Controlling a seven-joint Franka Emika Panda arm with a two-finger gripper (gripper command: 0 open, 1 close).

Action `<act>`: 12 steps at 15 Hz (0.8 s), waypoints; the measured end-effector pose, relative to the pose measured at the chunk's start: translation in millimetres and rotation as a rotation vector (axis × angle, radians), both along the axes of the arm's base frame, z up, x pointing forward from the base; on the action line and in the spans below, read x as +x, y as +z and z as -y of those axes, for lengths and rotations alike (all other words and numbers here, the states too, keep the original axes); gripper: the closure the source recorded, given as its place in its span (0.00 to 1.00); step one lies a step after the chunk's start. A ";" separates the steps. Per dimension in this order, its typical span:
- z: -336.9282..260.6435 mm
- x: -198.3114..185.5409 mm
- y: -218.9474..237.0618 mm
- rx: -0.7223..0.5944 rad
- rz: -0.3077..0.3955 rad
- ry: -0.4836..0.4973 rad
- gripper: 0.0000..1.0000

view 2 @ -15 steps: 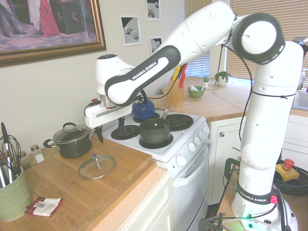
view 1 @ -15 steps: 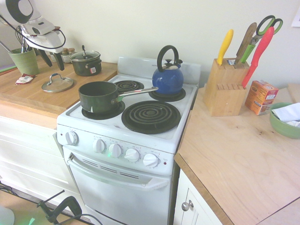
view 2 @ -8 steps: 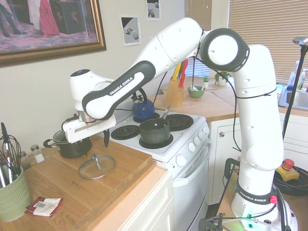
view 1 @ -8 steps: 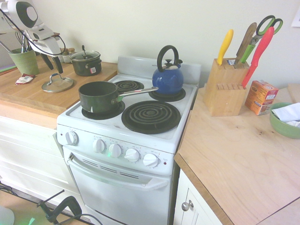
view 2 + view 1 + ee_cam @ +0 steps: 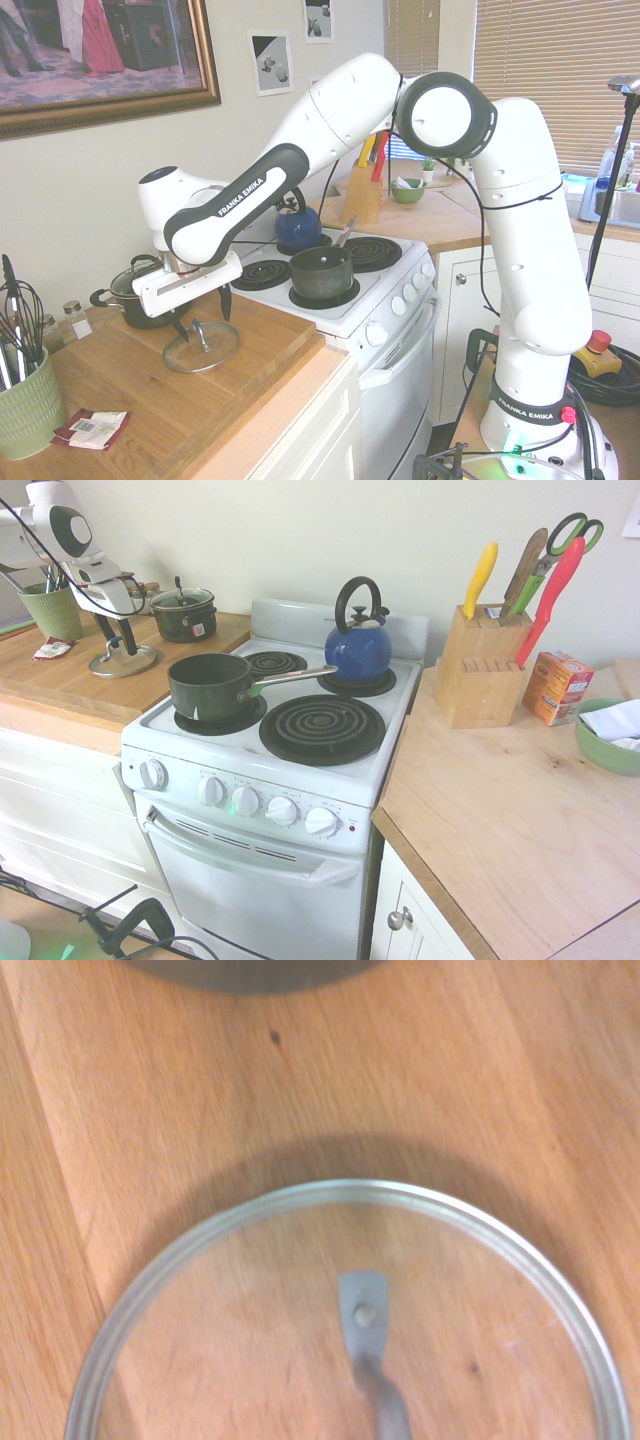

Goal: Cover the lid of the pot

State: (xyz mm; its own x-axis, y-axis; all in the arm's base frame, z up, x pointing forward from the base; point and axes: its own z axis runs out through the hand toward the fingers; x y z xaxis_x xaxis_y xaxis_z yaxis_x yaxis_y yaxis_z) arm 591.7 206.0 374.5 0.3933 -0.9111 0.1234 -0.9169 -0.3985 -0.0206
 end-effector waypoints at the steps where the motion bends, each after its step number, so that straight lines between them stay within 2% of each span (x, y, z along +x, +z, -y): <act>1: -1.0 0.4 0.1 0.004 -0.005 -0.002 1.00; 12: -3.1 -0.6 -3.2 0.018 -0.023 -0.009 1.00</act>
State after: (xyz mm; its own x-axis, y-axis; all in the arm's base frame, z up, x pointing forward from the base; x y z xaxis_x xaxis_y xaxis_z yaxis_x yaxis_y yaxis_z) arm 591.2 209.1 371.3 0.3873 -0.9168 0.0975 -0.9209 -0.3898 -0.0063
